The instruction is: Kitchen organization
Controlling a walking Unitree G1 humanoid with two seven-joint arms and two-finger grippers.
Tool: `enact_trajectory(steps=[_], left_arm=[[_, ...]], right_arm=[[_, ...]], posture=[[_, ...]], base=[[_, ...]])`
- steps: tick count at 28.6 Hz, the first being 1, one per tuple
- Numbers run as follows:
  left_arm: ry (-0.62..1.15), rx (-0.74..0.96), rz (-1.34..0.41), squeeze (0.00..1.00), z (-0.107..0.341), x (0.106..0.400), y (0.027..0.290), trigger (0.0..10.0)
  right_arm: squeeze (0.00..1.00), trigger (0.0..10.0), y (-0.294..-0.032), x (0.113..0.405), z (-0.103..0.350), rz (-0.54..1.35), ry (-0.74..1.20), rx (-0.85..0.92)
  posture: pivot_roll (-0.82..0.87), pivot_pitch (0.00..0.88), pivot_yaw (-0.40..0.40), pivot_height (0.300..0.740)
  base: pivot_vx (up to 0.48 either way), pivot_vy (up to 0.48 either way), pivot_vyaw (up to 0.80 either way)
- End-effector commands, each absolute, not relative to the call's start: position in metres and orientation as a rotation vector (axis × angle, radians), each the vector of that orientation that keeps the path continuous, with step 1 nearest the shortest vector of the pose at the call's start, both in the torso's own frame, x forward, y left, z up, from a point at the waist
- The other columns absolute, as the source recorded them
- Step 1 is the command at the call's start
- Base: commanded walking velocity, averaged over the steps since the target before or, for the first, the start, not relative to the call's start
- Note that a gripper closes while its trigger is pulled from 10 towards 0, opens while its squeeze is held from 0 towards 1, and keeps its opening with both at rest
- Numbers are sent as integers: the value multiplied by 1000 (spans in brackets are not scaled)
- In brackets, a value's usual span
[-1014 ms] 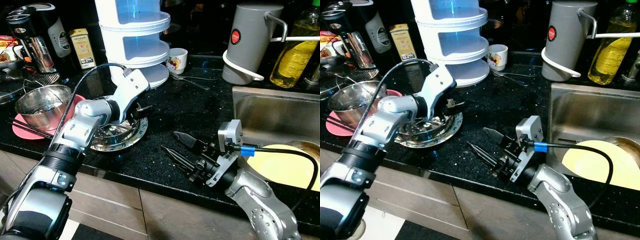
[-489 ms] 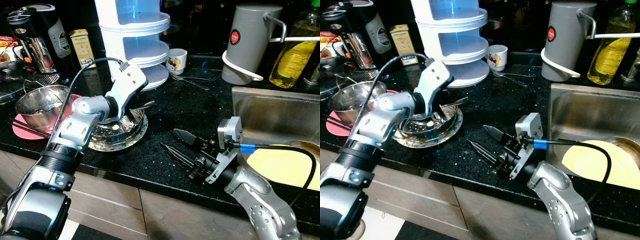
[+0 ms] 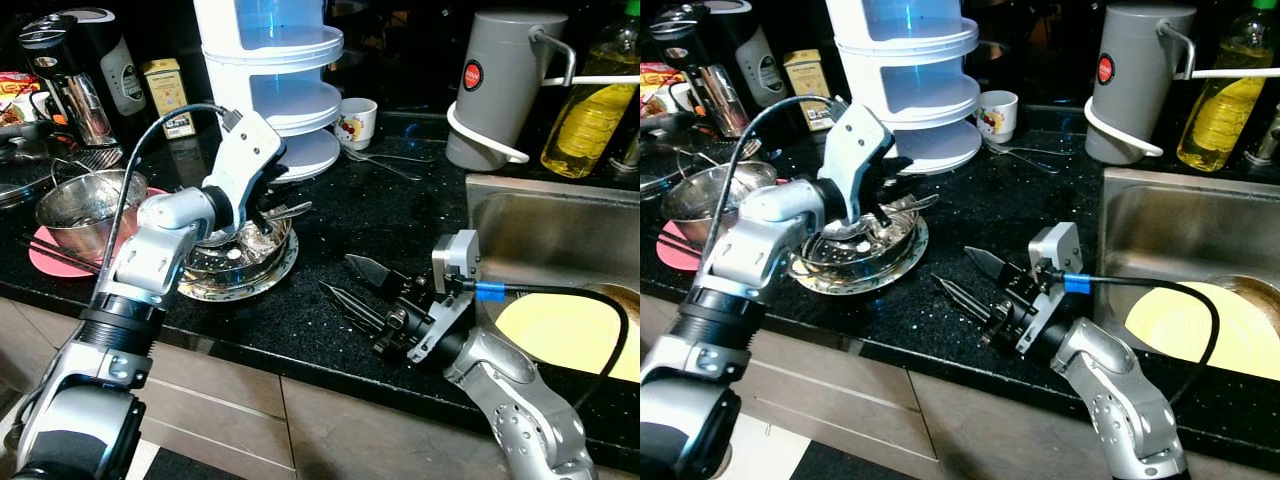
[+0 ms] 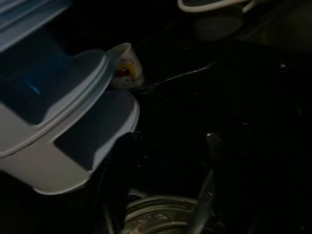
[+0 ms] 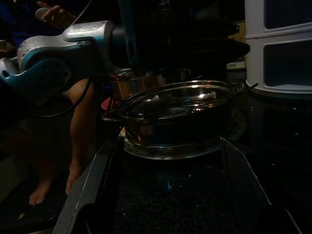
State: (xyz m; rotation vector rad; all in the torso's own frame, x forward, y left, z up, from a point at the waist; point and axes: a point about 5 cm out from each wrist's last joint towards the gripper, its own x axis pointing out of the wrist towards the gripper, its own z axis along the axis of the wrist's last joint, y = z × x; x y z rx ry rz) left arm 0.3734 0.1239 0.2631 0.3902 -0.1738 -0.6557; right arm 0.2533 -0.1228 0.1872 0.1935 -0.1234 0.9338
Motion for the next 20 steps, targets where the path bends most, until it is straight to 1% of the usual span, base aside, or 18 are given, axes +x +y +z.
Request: enact_trajectory(steps=[1, 5, 6, 7, 11, 14, 18, 20], left_arm=[[-169, 380, -636, 1000, 261, 377, 125, 10000], [-128, 333, -648, 1000, 251, 383, 122, 10000], [-115, 320, -656, 937, 249, 384, 121, 10000], [-101, 307, -665, 0, 247, 385, 121, 10000], [-87, 292, -676, 0, 245, 385, 120, 10000], [-52, 247, -718, 0, 241, 388, 121, 10000], [-19, 225, -727, 0, 241, 392, 129, 10000], [3, 215, -768, 0, 240, 391, 131, 10000]], right_arm=[[0, 10000, -123, 252, 188, 934, -133, 186], [0, 10000, -124, 251, 188, 936, -129, 183], [0, 10000, -123, 251, 188, 937, -128, 183], [0, 10000, -123, 250, 188, 938, -128, 182], [0, 10000, -123, 250, 188, 939, -127, 182], [0, 10000, -123, 250, 189, 939, -127, 179], [0, 10000, -124, 250, 190, 938, -128, 178], [0, 10000, -124, 250, 191, 937, -130, 177]], posture=[[-124, 0, 33, 740], [-129, 0, 30, 740], [-129, 0, 29, 740], [-129, 0, 29, 740], [-129, 0, 29, 740], [-133, 0, 29, 740], [-136, 0, 32, 740], [-136, 0, 33, 740]], base=[[0, 0, 0], [0, 0, 0], [0, 0, 0], [0, 0, 0], [0, 0, 0], [0, 0, 0], [0, 0, 0], [0, 0, 0]])
